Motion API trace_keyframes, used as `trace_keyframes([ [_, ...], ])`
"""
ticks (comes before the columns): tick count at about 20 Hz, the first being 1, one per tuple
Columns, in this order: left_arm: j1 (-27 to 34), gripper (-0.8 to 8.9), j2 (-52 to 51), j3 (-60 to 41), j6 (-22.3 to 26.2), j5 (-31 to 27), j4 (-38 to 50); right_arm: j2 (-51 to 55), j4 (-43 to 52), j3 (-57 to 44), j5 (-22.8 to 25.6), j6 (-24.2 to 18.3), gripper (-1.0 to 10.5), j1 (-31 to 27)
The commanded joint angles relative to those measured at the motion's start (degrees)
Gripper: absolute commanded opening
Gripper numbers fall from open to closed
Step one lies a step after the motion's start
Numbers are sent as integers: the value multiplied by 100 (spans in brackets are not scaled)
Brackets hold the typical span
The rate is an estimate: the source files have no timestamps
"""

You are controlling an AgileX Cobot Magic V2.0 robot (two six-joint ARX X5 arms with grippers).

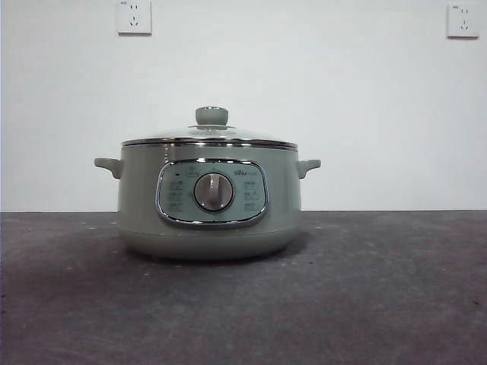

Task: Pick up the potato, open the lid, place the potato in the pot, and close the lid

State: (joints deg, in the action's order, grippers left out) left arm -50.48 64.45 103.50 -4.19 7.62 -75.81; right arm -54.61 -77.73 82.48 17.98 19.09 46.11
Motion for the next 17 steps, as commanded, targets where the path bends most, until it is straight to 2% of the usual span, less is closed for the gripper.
trace_keyframes([
  [1, -9, -3, 96, -44, -55, -13, 17, 2, -131, -52, 35, 35, -16, 0],
  [3, 39, -3, 229, -46, -44, -15, 20, 2, -129, -52, 48, 33, -16, 2],
  [5, 376, -3, 210, -122, 802, -177, 39, -17, -129, -52, 48, 33, -16, 2],
  [6, 595, -3, 122, -284, 1060, -181, 72, -33, -131, -52, 50, 33, -16, 0],
  [8, 1161, -3, -232, -1095, 1086, -138, 372, -33, -129, -52, 52, 33, -16, 0],
  [9, 1499, -3, -542, -1779, 1093, -144, 824, -33, -129, -52, 48, 33, -16, 2],
  [10, 1930, -3, -951, -2691, 1093, -162, 1635, -37, -129, -52, 48, 33, -16, 0],
  [14, 3338, -3, -2590, -6199, 1058, -164, 5246, -63, -131, -52, 50, 33, -16, 2],
  [15, 3571, -3, -2975, -6924, 1036, -164, 5914, -68, -131, -52, 48, 33, -16, 0],
  [17, 3943, -3, -3676, -8085, 1036, -162, 6673, -74, -131, -52, 50, 33, -16, 0],
])
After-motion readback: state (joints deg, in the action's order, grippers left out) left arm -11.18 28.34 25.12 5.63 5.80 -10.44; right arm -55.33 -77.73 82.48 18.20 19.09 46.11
